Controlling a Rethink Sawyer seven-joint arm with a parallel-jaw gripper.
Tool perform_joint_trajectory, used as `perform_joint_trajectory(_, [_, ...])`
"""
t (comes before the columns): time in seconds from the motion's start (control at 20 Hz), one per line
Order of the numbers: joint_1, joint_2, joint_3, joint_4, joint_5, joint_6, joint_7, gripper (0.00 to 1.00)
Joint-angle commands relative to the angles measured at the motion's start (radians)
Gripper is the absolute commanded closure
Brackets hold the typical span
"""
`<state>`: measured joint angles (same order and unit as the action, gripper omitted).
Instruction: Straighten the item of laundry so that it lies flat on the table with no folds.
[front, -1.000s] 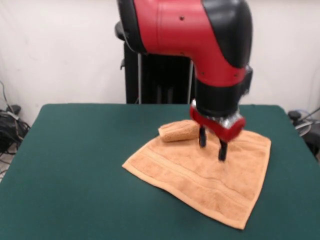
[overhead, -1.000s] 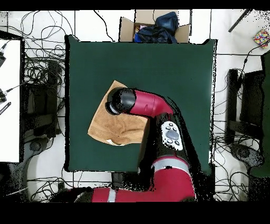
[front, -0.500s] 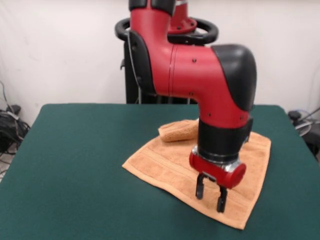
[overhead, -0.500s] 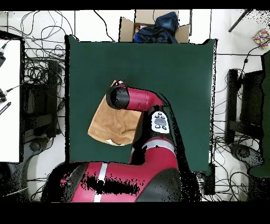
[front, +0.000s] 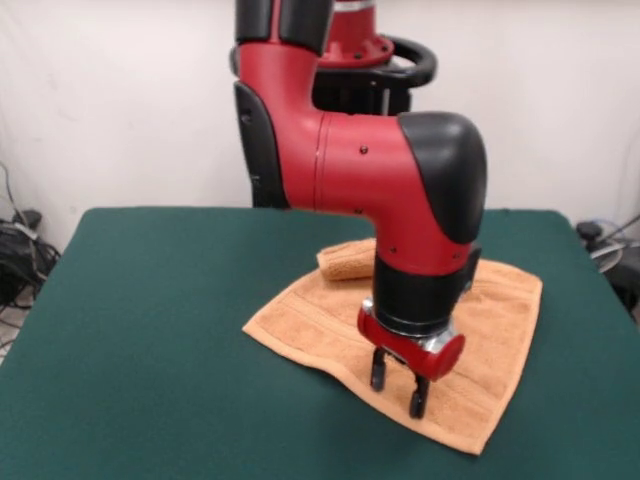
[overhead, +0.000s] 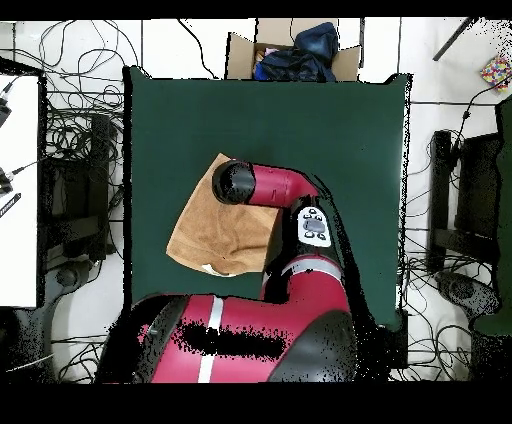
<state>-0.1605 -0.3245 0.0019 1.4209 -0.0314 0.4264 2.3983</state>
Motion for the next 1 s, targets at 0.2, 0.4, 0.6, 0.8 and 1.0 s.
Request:
perform_joint_trajectory(0.2, [-0.072, 0.085, 0.156, -0.072, -0.122, 0.169, -0.225, 0.0])
perform_joint_trajectory(0.4, [-0.067, 0.037, 0.159, -0.019, -0.146, 0.098, -0.16, 0.0])
perform_joint_trajectory(0.6, [-0.042, -0.092, 0.106, 0.095, -0.177, 0.071, -0.082, 0.0])
perform_joint_trajectory(0.8, [-0.059, -0.207, 0.1, 0.211, -0.189, 0.083, -0.072, 0.0])
perform_joint_trajectory(1.0, [-0.044, -0.202, 0.072, 0.199, -0.255, 0.044, -0.079, 0.0])
